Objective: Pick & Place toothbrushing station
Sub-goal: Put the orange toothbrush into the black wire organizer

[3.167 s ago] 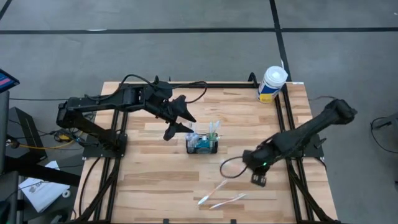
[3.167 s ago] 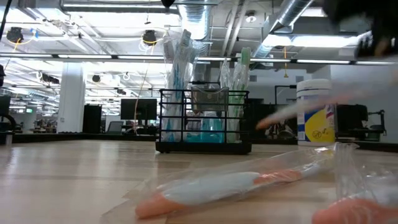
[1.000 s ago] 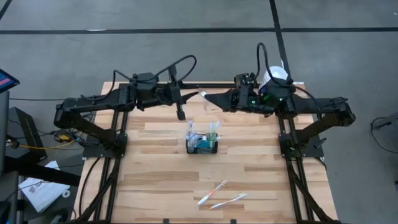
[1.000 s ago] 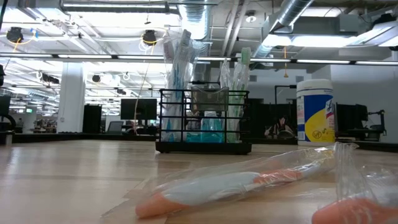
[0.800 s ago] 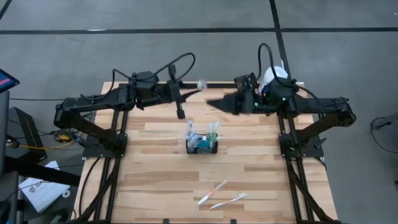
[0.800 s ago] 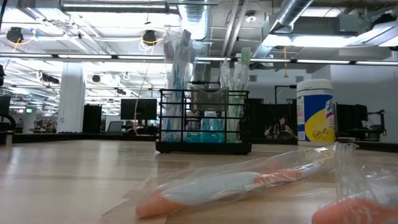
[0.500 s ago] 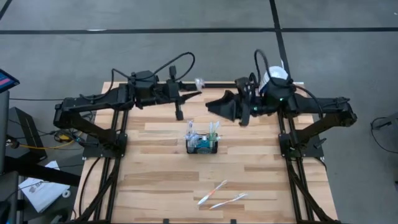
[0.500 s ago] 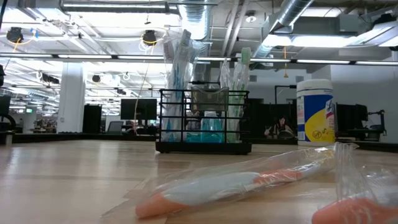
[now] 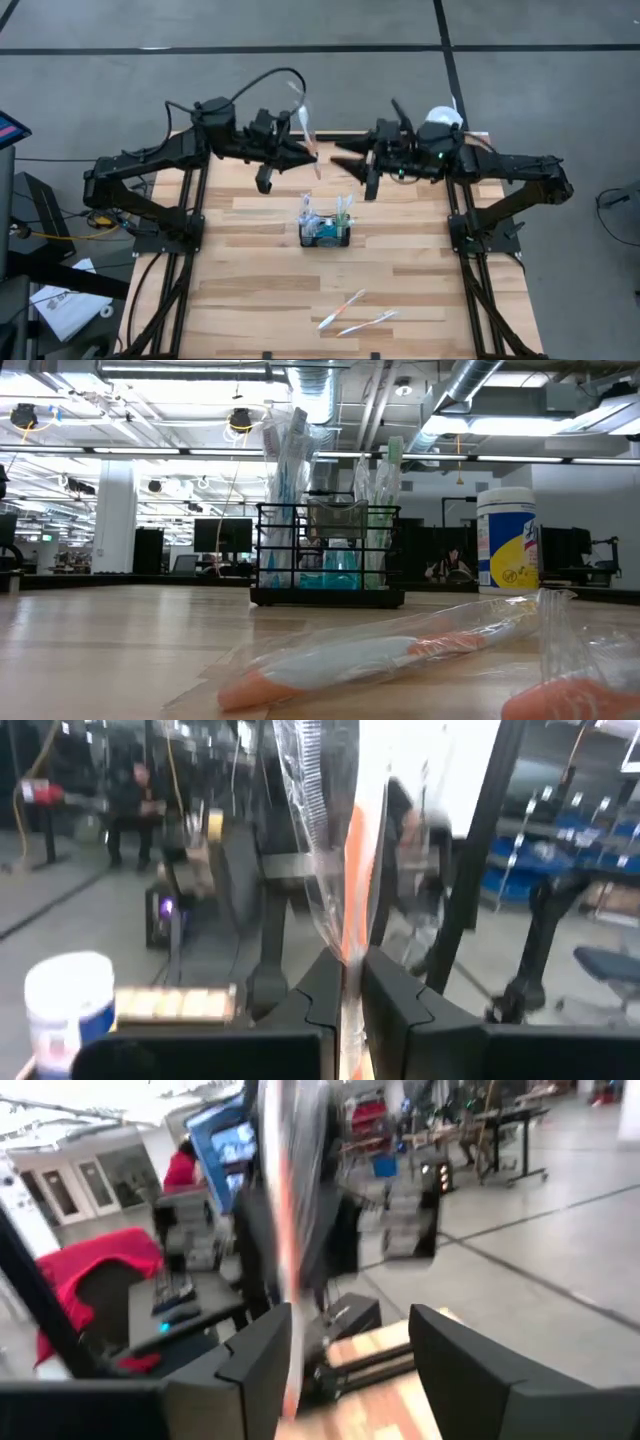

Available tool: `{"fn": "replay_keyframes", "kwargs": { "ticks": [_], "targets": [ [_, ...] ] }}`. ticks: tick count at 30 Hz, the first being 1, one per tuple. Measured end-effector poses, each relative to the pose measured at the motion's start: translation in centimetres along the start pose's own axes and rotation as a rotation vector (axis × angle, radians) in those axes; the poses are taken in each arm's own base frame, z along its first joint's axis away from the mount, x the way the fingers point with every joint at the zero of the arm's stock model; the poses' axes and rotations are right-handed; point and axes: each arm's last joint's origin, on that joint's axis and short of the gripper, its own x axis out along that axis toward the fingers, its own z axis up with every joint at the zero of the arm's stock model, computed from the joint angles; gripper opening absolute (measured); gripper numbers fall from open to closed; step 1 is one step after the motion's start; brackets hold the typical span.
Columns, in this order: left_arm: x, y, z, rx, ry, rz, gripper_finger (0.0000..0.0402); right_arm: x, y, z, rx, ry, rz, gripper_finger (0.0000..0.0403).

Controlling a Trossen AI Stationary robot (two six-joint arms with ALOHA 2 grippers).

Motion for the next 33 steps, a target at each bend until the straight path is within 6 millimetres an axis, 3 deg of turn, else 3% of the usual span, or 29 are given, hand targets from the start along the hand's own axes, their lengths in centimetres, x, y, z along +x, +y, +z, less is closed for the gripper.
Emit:
{"fn": "replay_keyframes", "kwargs": {
  "ticks": [8,17,23,33],
  "targets": [
    [1.2,-0.1,-1.6,-0.020,0.099,-0.073,0.0010,-0.9,-0.6,2.9,-0.024,-0.053,0.033,0.0162],
    [2.3,0.0,-2.5,-0.054,0.124,-0.119,0.0010,0.2,-1.1,2.1,0.015,0.006,0.083,0.0146],
    [2.6,0.4,-2.7,-0.055,0.129,-0.117,0.0010,2.1,-1.0,1.7,0.036,-0.028,0.149,0.0140],
    [2.5,0.7,-2.7,-0.035,0.129,-0.116,0.0010,2.7,-1.1,1.9,0.091,-0.042,0.229,0.0138]
  ]
}}
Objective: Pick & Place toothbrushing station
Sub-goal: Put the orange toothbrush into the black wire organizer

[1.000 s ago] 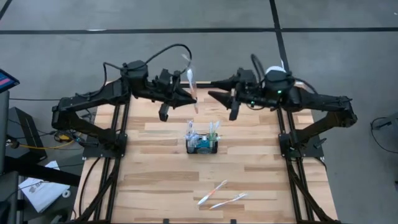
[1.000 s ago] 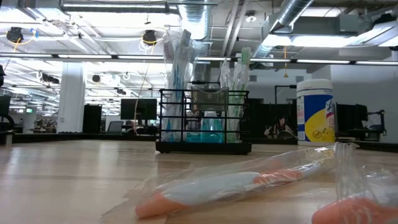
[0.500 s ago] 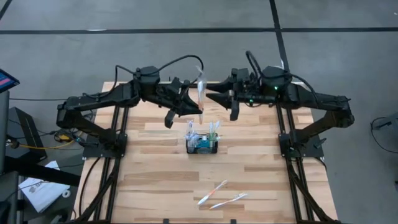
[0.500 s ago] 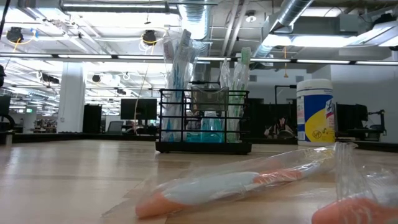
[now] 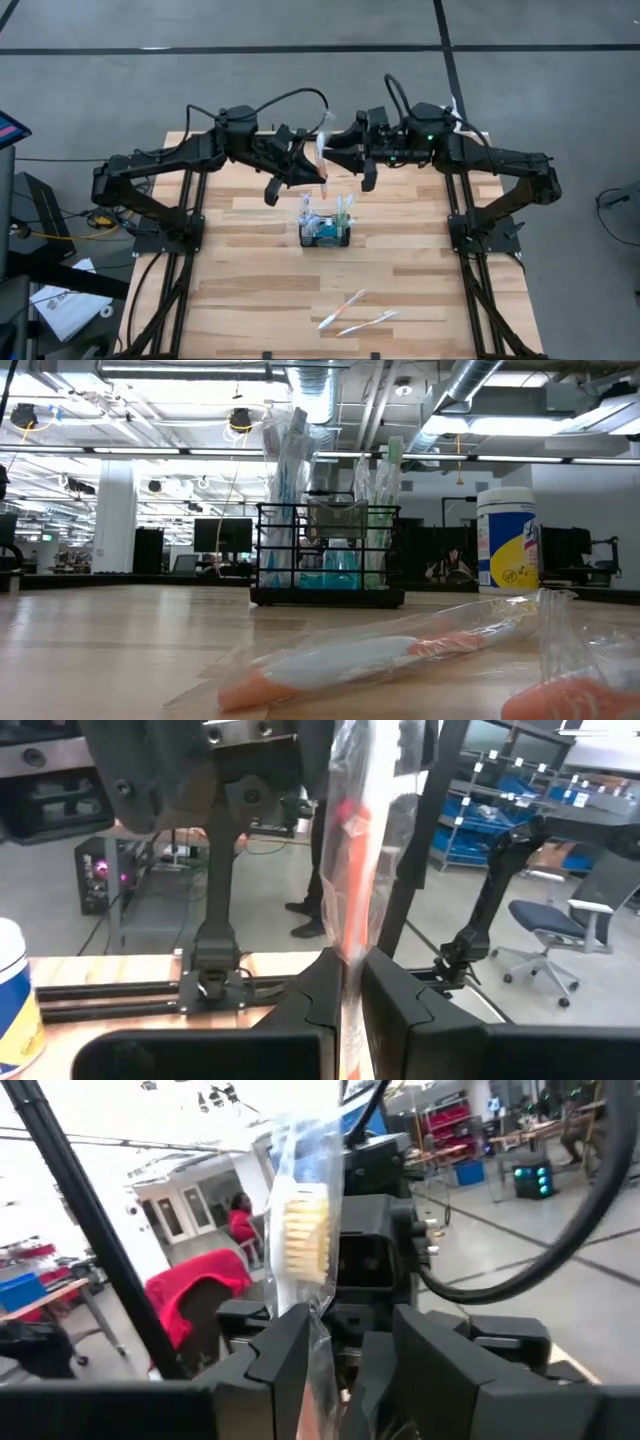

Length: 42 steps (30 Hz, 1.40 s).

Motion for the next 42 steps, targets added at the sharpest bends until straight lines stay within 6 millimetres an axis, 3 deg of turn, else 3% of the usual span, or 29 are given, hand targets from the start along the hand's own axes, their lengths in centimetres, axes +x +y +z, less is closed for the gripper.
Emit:
{"fn": "replay_keyframes", "kwargs": {
  "ticks": [12,20,36,42],
  "targets": [
    [-1.1,2.2,0.1,-0.013,0.002,0.046,0.0010,-1.3,0.5,2.3,-0.023,0.069,-0.009,0.0145],
    [-0.4,0.9,0.0,-0.010,0.011,-0.015,0.0010,-0.9,0.3,2.0,-0.024,0.082,-0.013,0.0140],
    [-0.1,1.0,-0.2,-0.009,0.015,-0.009,0.0010,1.0,-0.5,1.4,0.013,0.053,0.048,0.0135],
    [-0.1,1.0,-0.2,-0.009,0.016,-0.023,0.0010,0.9,-0.5,1.5,0.016,0.052,0.045,0.0089]
  ]
}}
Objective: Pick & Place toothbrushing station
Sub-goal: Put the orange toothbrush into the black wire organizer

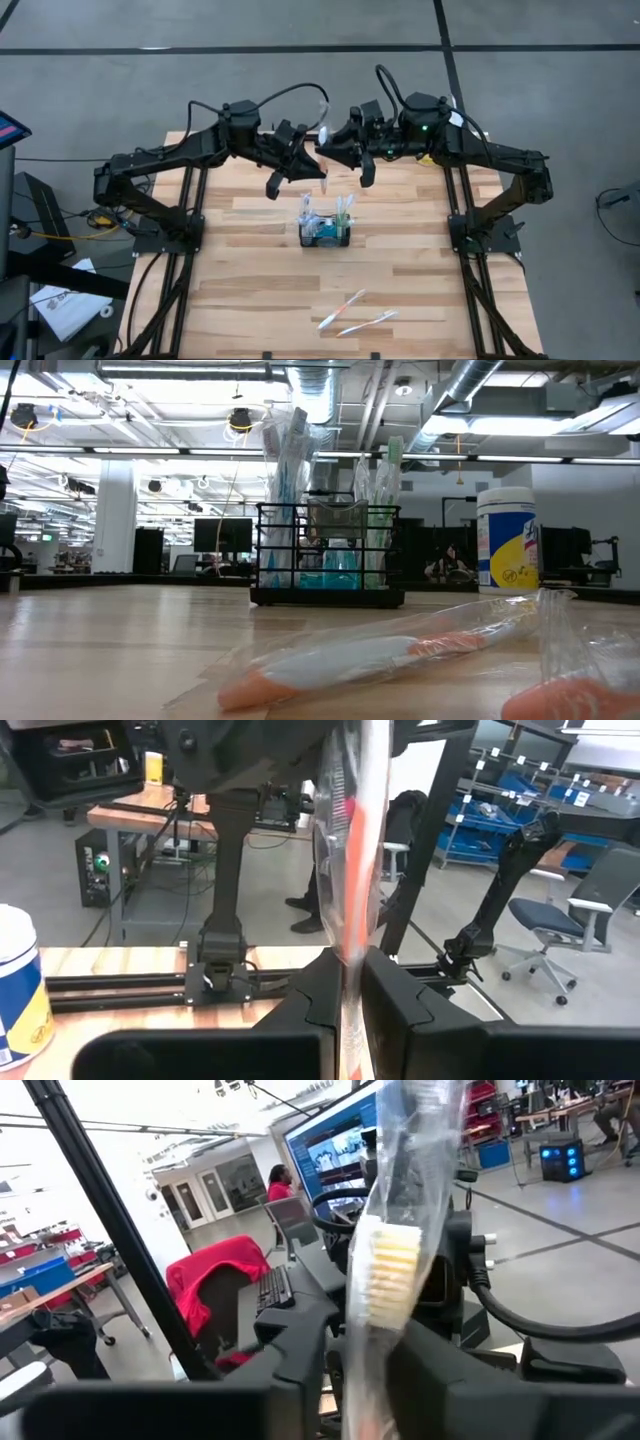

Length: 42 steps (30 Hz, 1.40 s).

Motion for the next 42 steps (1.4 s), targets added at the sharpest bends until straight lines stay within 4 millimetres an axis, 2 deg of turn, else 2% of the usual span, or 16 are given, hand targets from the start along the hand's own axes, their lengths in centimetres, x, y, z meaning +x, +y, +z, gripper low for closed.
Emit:
{"fn": "replay_keyframes", "kwargs": {
  "ticks": [4,12,16,21,25,28,30,34,37,42],
  "targets": [
    [0.0,0.0,0.0,0.001,0.000,0.002,0.0010,0.0,0.0,0.0,-0.019,0.003,-0.001,0.0019],
    [0.0,0.1,0.0,0.008,0.001,0.008,0.0020,0.0,0.0,0.0,-0.089,0.001,-0.005,0.0007],
    [-0.6,1.2,0.0,0.062,0.009,0.057,0.0070,-1.0,0.3,0.8,-0.174,0.030,-0.077,0.0005],
    [-2.4,3.5,-0.1,0.115,0.045,0.148,0.0147,-3.1,0.8,2.5,-0.264,0.117,-0.205,0.0005],
    [-4.2,5.7,-0.3,0.120,0.074,0.237,0.0185,-4.5,2.0,3.3,-0.247,0.120,-0.208,0.0004],
    [-5.7,7.2,-0.1,0.109,0.073,0.306,0.0195,-4.6,3.2,2.2,-0.210,0.187,-0.270,0.0004],
    [-6.6,8.0,-0.1,0.105,0.069,0.345,0.0195,-4.4,4.4,0.7,-0.206,0.243,-0.336,0.0004],
    [-7.9,9.1,0.0,0.093,0.067,0.393,0.0185,-3.2,6.5,-2.9,-0.179,0.240,-0.464,0.0004],
    [-8.2,9.3,0.0,0.089,0.068,0.384,0.0174,-2.2,7.4,-5.5,-0.110,0.164,-0.521,0.0004],
    [-8.2,9.3,0.0,0.088,0.069,0.372,0.0157,-1.7,8.4,-9.8,0.000,0.016,-0.600,0.0004]
  ]
}}
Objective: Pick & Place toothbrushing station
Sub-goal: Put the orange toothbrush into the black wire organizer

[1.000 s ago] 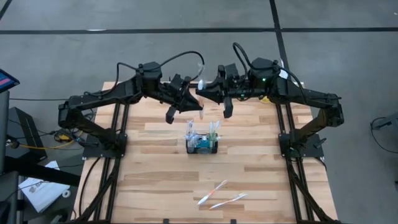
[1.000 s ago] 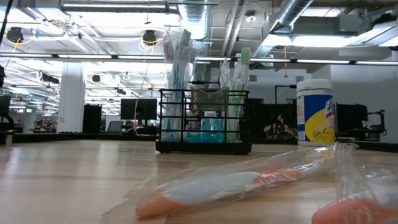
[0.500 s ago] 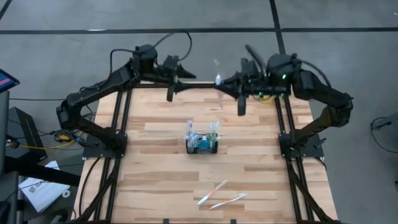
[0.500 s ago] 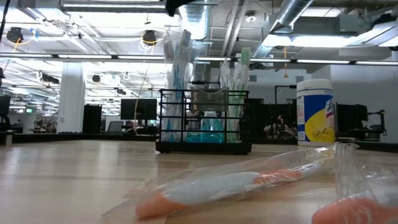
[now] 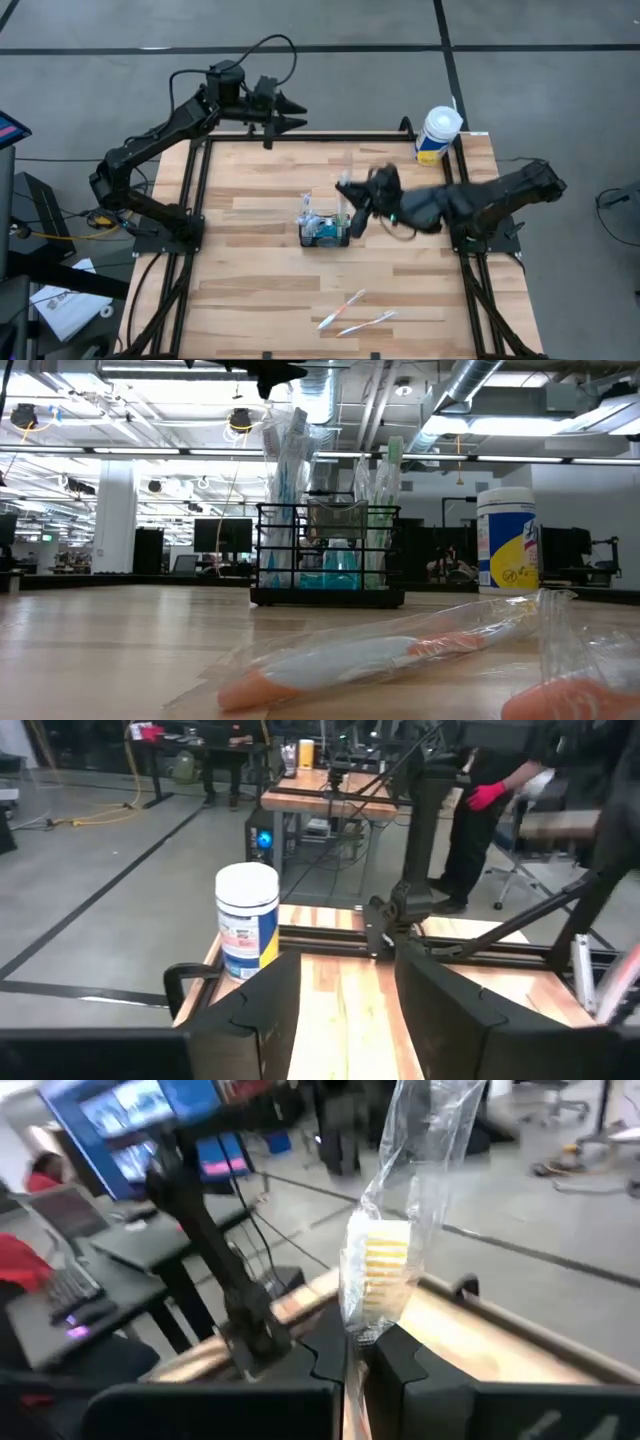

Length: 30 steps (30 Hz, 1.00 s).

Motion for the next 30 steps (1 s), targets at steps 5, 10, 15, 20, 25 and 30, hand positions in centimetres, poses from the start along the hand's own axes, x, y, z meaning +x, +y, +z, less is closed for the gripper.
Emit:
{"fn": "replay_keyframes", "kwargs": {
  "ticks": [5,10,15,20,25,30],
  "targets": [
    [0.2,-0.4,0.0,-0.001,-0.001,-0.032,0.0147,-0.3,0.2,-4.1,0.092,-0.034,-0.054,0.0004],
    [0.5,-0.9,0.0,0.002,0.000,-0.051,0.0143,-0.7,0.0,-7.4,0.135,-0.062,-0.146,0.0004],
    [0.7,-1.3,0.1,0.005,0.001,-0.068,0.0143,-1.0,-0.7,-10.2,0.159,-0.067,-0.203,0.0004],
    [0.7,-1.4,0.1,0.005,0.001,-0.069,0.0142,-0.7,-1.5,-11.4,0.151,-0.067,-0.236,0.0004],
    [0.7,-1.4,0.1,0.007,0.000,-0.068,0.0142,-0.2,-2.4,-12.5,0.127,-0.058,-0.261,0.0004],
    [0.7,-1.3,0.1,0.008,0.000,-0.068,0.0142,0.3,-3.3,-13.7,0.136,-0.066,-0.274,0.0004]
  ]
}}
